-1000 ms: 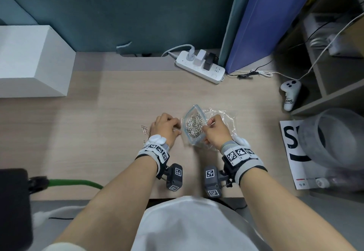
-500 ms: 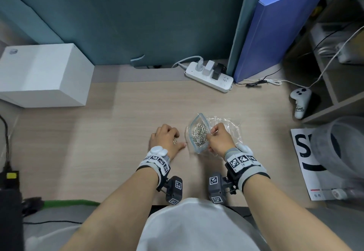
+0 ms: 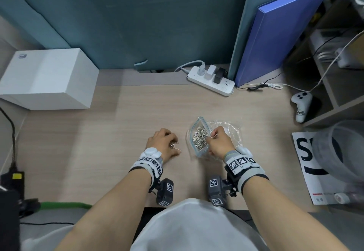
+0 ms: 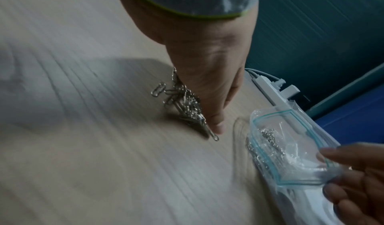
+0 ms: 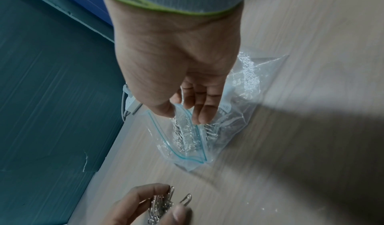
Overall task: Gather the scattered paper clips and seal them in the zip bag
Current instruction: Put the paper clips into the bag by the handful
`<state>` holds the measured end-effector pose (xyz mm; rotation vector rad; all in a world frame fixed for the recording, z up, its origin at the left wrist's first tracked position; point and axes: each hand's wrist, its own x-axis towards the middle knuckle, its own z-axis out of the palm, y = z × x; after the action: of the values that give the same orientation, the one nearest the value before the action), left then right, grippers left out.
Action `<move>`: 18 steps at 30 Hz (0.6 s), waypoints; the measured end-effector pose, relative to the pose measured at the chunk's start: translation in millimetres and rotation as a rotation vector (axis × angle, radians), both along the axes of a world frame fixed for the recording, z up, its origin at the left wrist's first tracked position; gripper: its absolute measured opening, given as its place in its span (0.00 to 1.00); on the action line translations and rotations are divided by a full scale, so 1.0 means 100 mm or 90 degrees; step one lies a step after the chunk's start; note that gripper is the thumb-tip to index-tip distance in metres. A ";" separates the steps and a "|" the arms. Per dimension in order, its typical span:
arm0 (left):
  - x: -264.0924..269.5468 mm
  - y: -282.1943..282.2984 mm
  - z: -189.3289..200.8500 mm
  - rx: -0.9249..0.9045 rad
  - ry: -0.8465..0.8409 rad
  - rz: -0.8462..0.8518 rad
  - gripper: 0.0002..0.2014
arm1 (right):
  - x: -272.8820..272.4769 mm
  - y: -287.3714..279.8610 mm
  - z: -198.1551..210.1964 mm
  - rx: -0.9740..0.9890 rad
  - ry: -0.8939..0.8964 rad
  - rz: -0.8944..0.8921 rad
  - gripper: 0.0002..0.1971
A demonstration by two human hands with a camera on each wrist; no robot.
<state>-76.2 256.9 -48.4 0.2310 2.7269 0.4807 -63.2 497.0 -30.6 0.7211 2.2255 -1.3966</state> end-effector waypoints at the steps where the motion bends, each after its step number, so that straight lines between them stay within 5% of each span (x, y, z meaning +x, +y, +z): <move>1: 0.01 -0.01 0.03 -0.012 -0.014 -0.020 0.22 | 0.00 -0.01 0.00 -0.002 0.000 0.001 0.08; 12: 0.05 0.07 -0.11 0.003 0.023 -0.017 0.10 | -0.01 0.00 0.00 -0.012 -0.002 0.027 0.09; 18: 0.02 0.12 -0.08 0.020 0.005 0.080 0.07 | 0.01 0.01 0.03 -0.031 -0.004 0.017 0.08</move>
<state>-74.3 268.8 -56.1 0.0705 2.7541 0.5589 -62.7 498.3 -27.3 0.6759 2.1810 -1.4283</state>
